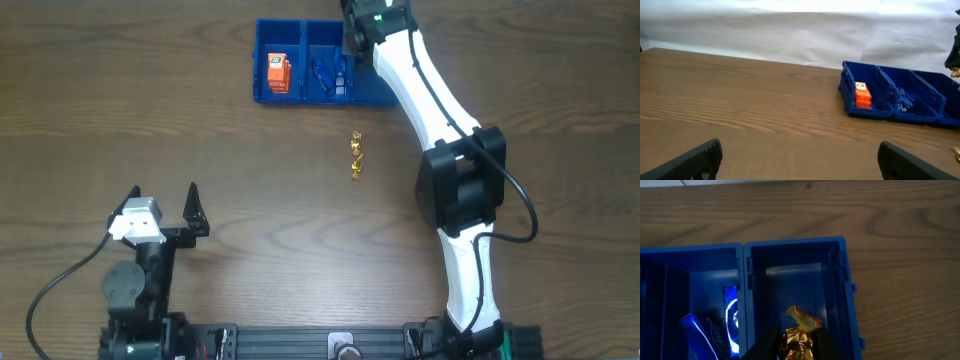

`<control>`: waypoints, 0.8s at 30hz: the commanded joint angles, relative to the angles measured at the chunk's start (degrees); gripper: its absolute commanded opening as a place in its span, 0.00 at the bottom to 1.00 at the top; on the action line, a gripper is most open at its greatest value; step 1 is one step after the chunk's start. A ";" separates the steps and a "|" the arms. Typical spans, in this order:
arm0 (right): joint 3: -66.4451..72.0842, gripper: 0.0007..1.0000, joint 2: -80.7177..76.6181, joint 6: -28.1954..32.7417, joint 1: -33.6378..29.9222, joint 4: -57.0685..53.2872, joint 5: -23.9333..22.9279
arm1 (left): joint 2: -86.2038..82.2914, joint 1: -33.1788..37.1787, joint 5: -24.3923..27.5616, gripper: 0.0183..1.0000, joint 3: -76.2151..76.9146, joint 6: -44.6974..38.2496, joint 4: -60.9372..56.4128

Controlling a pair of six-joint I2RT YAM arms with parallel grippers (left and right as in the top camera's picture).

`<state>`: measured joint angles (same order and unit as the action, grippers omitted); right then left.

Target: Sort Candies Into Trays

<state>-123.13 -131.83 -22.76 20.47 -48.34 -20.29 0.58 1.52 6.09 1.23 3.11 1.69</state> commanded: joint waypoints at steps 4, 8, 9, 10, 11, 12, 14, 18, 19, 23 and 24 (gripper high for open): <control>0.17 0.83 -0.59 0.76 -0.31 0.09 -0.42 | -0.33 0.33 1.20 1.00 -0.96 -0.15 2.16; -0.39 1.00 -0.39 1.29 -0.31 -0.20 -0.39 | -0.33 0.33 1.20 1.00 -0.96 -0.15 2.16; -1.38 1.00 0.07 1.64 -0.31 -1.31 -0.39 | -0.33 0.33 1.20 1.00 -0.96 -0.15 2.19; -3.19 1.00 1.14 1.57 -0.31 -3.61 -0.15 | -0.33 0.33 1.20 1.00 -0.96 -0.15 2.19; -4.85 1.00 2.25 1.60 -0.31 -5.99 0.37 | -0.33 0.33 1.20 1.00 -0.96 -0.15 2.19; -6.08 1.00 3.32 1.62 -0.31 -7.98 0.96 | -0.33 0.33 1.20 1.00 -0.96 -0.15 2.19; -8.50 1.00 5.81 1.64 0.07 -13.29 2.27 | -0.33 0.33 1.20 1.00 -0.96 -0.15 2.19; -9.62 1.00 10.93 -0.24 2.34 -26.80 6.08 | -0.33 0.33 1.20 1.00 -0.96 -0.15 2.19; -9.62 1.00 11.32 -1.38 2.89 -29.90 7.10 | -0.33 0.33 1.20 1.00 -0.96 -0.15 2.16; -5.97 1.00 11.17 -5.14 5.20 -38.12 11.54 | -0.33 0.33 1.20 1.00 -0.96 -0.15 2.16; -4.24 1.00 11.17 -5.38 5.75 -37.92 12.07 | -0.33 0.33 1.20 1.00 -0.96 -0.15 2.19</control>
<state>-132.07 -118.91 -25.08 24.82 -85.86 -12.40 0.58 1.52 6.09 1.23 3.11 1.69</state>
